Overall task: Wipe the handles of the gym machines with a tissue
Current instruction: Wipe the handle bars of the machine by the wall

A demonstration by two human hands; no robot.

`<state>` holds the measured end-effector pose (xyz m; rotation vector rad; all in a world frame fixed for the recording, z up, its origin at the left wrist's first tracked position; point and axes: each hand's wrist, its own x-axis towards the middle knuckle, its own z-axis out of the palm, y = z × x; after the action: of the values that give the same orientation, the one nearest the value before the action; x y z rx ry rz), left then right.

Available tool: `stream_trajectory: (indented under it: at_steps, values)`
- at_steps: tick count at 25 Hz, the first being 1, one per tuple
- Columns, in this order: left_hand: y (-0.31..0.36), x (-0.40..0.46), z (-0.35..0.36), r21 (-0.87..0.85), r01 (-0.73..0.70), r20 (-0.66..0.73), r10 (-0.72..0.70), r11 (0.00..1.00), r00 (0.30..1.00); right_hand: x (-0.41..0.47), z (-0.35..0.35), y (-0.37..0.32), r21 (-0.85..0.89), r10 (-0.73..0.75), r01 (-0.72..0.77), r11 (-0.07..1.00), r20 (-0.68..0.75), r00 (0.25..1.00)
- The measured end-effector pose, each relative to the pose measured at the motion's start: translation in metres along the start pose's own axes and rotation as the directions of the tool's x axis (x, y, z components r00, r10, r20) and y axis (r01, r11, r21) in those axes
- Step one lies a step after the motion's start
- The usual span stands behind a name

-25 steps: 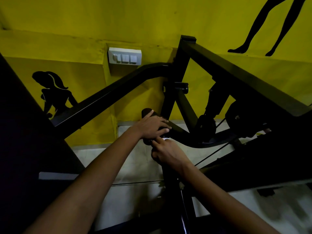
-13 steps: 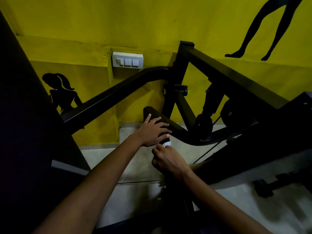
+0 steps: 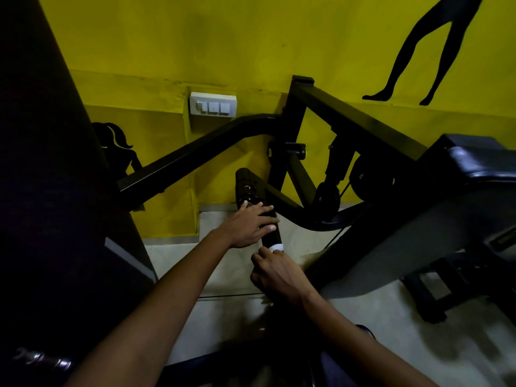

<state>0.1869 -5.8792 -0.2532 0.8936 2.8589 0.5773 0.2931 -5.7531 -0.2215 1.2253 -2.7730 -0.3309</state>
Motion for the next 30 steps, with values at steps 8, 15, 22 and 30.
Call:
stream_trajectory:
  at_steps: [8, 15, 22, 30]
  values:
    - [0.023, -0.026, 0.003, -0.105, 0.009, -0.018, -0.011, 0.994, 1.000, -0.036, -0.019, -0.030, -0.131, -0.013, 0.022, 0.991, 0.072, 0.997]
    - [0.043, -0.046, 0.001, -0.074, -0.006, -0.004, 0.005, 0.997, 1.000, -0.055, -0.033, -0.054, -0.160, -0.021, 0.049, 0.986, 0.173, 0.985]
    - [0.062, -0.065, 0.000, -0.086, 0.006, 0.012, -0.005, 0.996, 1.000, -0.071, -0.047, -0.080, -0.286, 0.009, 0.072, 0.956, 0.274, 0.962]
    - [0.087, -0.090, 0.000, -0.063, 0.031, 0.015, -0.031, 0.998, 0.999, -0.088, -0.042, -0.096, -0.370, 0.057, 0.081, 0.926, 0.348, 0.936]
